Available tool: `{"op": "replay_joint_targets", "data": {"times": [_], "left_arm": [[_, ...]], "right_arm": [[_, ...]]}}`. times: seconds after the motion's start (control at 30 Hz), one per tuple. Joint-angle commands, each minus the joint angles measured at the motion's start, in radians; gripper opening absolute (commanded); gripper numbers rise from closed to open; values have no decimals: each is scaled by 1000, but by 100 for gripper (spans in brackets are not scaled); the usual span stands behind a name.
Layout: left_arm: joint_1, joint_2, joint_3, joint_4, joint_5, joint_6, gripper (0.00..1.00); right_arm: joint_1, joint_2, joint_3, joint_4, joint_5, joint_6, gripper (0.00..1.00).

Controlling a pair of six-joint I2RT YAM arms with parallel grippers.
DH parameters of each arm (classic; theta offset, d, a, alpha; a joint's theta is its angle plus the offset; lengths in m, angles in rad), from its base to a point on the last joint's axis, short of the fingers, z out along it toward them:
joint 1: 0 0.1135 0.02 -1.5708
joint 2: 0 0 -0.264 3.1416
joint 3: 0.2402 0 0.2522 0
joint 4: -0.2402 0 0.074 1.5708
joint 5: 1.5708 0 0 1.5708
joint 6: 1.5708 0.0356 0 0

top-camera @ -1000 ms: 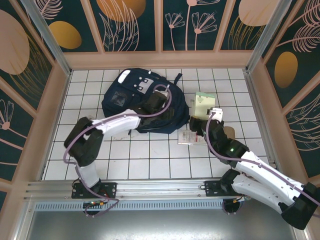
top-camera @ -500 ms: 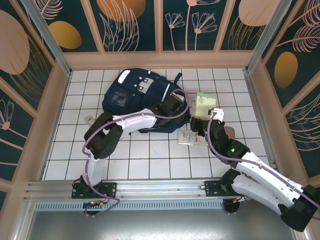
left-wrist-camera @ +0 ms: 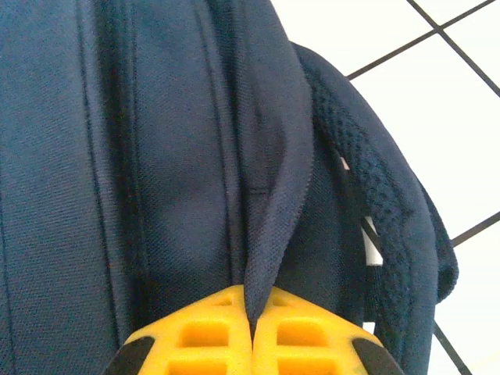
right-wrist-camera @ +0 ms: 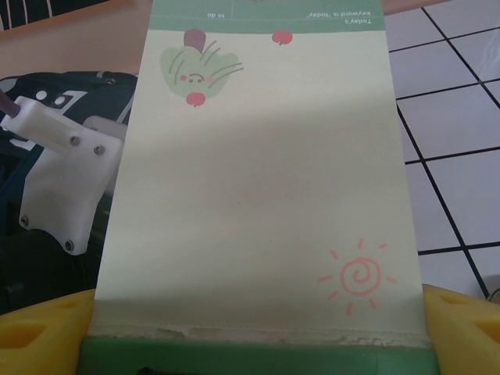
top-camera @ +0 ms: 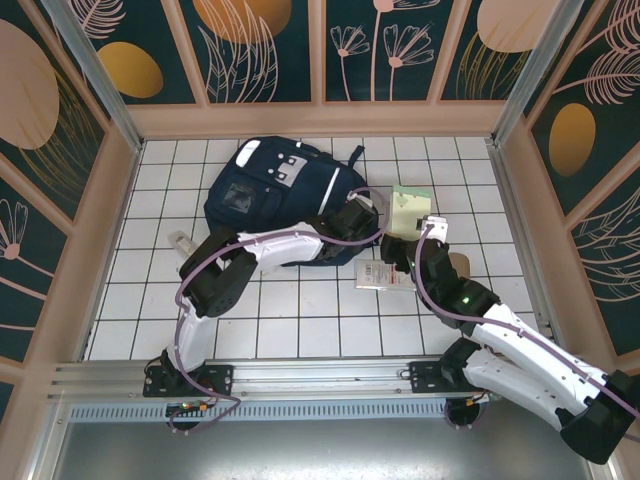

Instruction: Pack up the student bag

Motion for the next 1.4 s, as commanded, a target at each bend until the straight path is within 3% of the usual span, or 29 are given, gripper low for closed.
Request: {"op": "replay_joint_targets", "data": {"times": [0.0,0.27,0.63,0.8,0.97,1.03,1.2,1.37], "left_arm": [[8,-59,-17,-25,-94,-13,0],[7,-239,-77,-38,-134,-25,0],[7,-456,-293,-95,-20,71,0],[7,-471,-358,-36,13,68,0],[6,-393,-328,-14,46,71,1],[7,-349,-312,-12,56,72,7],[6,-301,-290,-10,58,56,33],[7,-279,-279,-9,62,57,32]], "right_arm": [[-9,-18,-9,41,-12,8,70],[-9,-18,-16,70,-53,-9,69],[-8,-12,-32,106,-97,-12,70],[-8,8,-25,120,-107,-14,69],[-7,6,-23,111,-113,-8,69],[-7,-1,-22,104,-113,-8,69],[-7,-6,-35,113,-113,-8,69],[-6,1,-32,114,-114,-8,69]]}}
